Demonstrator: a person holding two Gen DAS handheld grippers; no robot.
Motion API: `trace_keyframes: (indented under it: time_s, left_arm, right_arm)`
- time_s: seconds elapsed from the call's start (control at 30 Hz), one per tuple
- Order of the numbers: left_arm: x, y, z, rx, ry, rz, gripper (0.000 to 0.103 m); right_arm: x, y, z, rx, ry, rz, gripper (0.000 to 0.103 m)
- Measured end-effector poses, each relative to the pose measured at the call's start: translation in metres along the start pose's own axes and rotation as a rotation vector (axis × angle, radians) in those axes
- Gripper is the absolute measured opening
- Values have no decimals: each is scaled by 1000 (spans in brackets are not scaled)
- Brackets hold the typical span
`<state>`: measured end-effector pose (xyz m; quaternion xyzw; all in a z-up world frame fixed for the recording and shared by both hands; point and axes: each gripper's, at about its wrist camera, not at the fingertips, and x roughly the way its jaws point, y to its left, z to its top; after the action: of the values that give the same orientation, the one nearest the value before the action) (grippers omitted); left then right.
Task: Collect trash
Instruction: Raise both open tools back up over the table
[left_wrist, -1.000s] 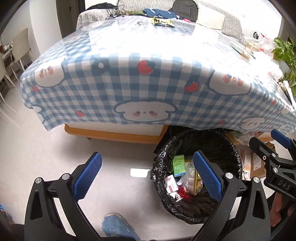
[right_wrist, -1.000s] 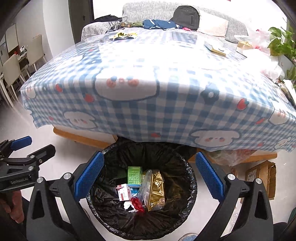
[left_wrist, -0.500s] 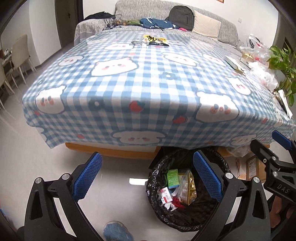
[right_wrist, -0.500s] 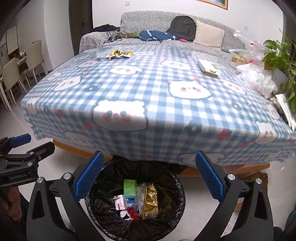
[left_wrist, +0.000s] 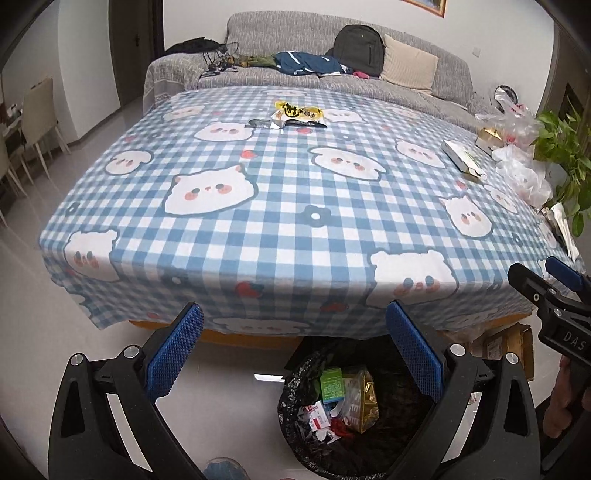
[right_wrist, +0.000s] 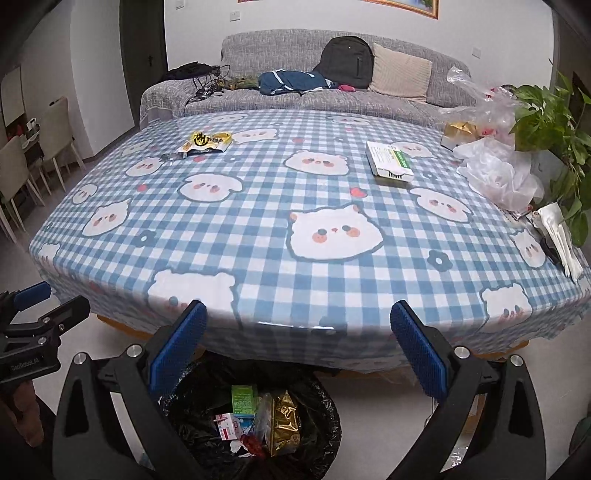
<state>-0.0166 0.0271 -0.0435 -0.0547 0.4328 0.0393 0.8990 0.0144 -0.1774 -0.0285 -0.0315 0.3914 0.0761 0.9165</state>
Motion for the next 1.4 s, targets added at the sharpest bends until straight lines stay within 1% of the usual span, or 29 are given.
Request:
trace_keyframes:
  time_s: [0.1,0.2,0.3,0.4,0.5,0.57,0.67,0.9,1.0,1.13,1.17,1.23,1.33,1.4]
  left_arm:
    - [7,-1,12,1,-4,12,97]
    - [17,0,26,-7,-1,17,97]
    - [29,-2,39,32,7,29,97]
    - [35,0,53,29,6,18,97]
    - [40,-1,66,40,1,26,97]
    - [44,-3,74,44,-4,13,97]
    - [52,-5,85,51,-9,18,97]
    - [74,-8,106,63,11,31,97]
    - [73,-10,115,76,4,35,97]
    - [67,-11,126,77,-14,19,97]
    - [66,-11,129,83,-22,17,97]
    - [65,-8,134,86,-25,19,97]
    - [69,3,142,35,-6,-15,97]
    - [71,5,147,28,-2,-13,97]
  right_arm:
    - [2,-6,13,-3,-19,-7,95]
    - [12,-16,22,22,-9,-6,95]
    - [21,-23,32,30,-1,-19,95]
    - [26,-27,41,22,-12,-31,95]
    - [31,-35,50,30,-17,-32,95]
    - [35,-39,54,35,-14,-36,95]
    - [43,-43,58,28,-11,-59,95]
    - [59,-57,65,38,6,-94,95]
    - [60,-62,69,55,8,-99,95]
    - [56,-63,70,63,1,-118,95]
    - [56,-63,70,62,9,-129,95]
    - [53,-62,74,57,31,-123,95]
    - [44,-63,85,45,10,-130,95]
    - [44,-70,90,47,-2,-147,95]
